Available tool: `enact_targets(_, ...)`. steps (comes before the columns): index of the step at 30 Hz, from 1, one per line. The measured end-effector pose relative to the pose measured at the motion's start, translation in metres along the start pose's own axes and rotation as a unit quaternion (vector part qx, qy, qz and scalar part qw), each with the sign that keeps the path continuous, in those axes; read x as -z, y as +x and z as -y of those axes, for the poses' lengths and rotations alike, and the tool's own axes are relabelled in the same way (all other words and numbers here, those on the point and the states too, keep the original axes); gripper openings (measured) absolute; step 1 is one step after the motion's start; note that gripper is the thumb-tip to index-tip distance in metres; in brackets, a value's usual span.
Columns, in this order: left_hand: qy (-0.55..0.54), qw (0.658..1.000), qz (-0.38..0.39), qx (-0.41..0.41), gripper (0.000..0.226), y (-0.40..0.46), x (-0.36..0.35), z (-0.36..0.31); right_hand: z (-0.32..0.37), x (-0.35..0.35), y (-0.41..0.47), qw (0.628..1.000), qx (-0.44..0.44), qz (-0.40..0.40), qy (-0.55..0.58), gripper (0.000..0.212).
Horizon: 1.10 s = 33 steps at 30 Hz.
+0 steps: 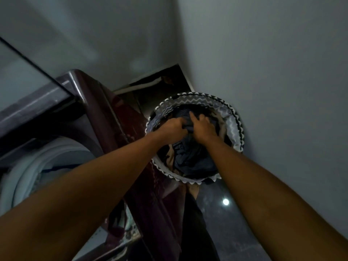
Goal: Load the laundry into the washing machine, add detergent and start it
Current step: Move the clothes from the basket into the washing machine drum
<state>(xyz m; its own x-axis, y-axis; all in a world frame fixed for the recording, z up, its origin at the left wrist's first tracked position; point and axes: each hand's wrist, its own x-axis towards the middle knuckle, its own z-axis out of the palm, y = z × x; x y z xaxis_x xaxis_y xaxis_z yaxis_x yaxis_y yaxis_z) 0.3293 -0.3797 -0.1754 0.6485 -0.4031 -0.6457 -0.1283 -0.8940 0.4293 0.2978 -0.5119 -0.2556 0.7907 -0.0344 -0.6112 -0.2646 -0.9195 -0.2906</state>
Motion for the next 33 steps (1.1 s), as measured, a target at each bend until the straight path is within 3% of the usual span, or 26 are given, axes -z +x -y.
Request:
enact_targets(2,-0.010,1.000,-0.004,0.008,0.031,-0.002,-0.001,0.001,-0.005,-0.002,0.000,1.000,-0.017,0.011,0.000,0.075)
enact_targets(5,-0.027,0.999,-0.011,0.024,0.033,-0.003,-0.001,0.004,-0.003,0.007,-0.005,0.997,-0.013,0.024,0.066,0.015)
enact_targets(6,-0.036,0.999,-0.020,0.023,0.038,-0.003,-0.001,0.004,0.001,0.014,-0.007,0.992,-0.018,0.004,0.124,0.013)
enact_targets(8,-0.063,0.996,-0.059,0.031,0.060,-0.007,0.002,0.004,0.012,0.030,-0.012,0.963,-0.050,-0.064,0.256,0.020)
enact_targets(11,-0.156,0.980,-0.110,0.063,0.078,-0.015,0.008,-0.001,0.032,0.060,-0.020,0.929,-0.030,-0.161,0.331,0.008)
enact_targets(14,-0.376,0.916,-0.121,0.065,0.078,-0.028,0.022,-0.008,0.047,0.094,-0.034,0.901,0.031,-0.223,0.371,0.018)
enact_targets(16,-0.446,0.881,-0.136,0.080,0.078,-0.037,0.033,-0.011,0.057,0.118,-0.044,0.891,0.050,-0.234,0.385,0.023)
enact_targets(19,-0.421,0.883,-0.192,0.077,0.081,-0.054,0.049,-0.013,0.075,0.149,-0.067,0.871,0.102,-0.213,0.431,0.035)
enact_targets(22,-0.397,0.892,-0.206,0.055,0.056,-0.067,0.061,-0.017,0.085,0.162,-0.084,0.858,0.120,-0.220,0.448,0.040)
enact_targets(25,-0.420,0.882,-0.210,0.033,0.046,-0.083,0.070,-0.022,0.085,0.165,-0.100,0.864,0.094,-0.239,0.432,0.035)
enact_targets(28,-0.408,0.877,-0.255,-0.003,0.037,-0.102,0.078,-0.026,0.069,0.151,-0.122,0.897,0.096,-0.192,0.387,0.026)
enact_targets(31,-0.377,0.884,-0.274,-0.042,0.045,-0.125,0.091,-0.038,0.057,0.139,-0.142,0.947,0.161,-0.052,0.272,0.041)
enact_targets(33,-0.378,0.882,-0.276,-0.060,0.051,-0.140,0.099,-0.046,0.060,0.135,-0.160,0.944,0.160,0.012,0.288,0.045)
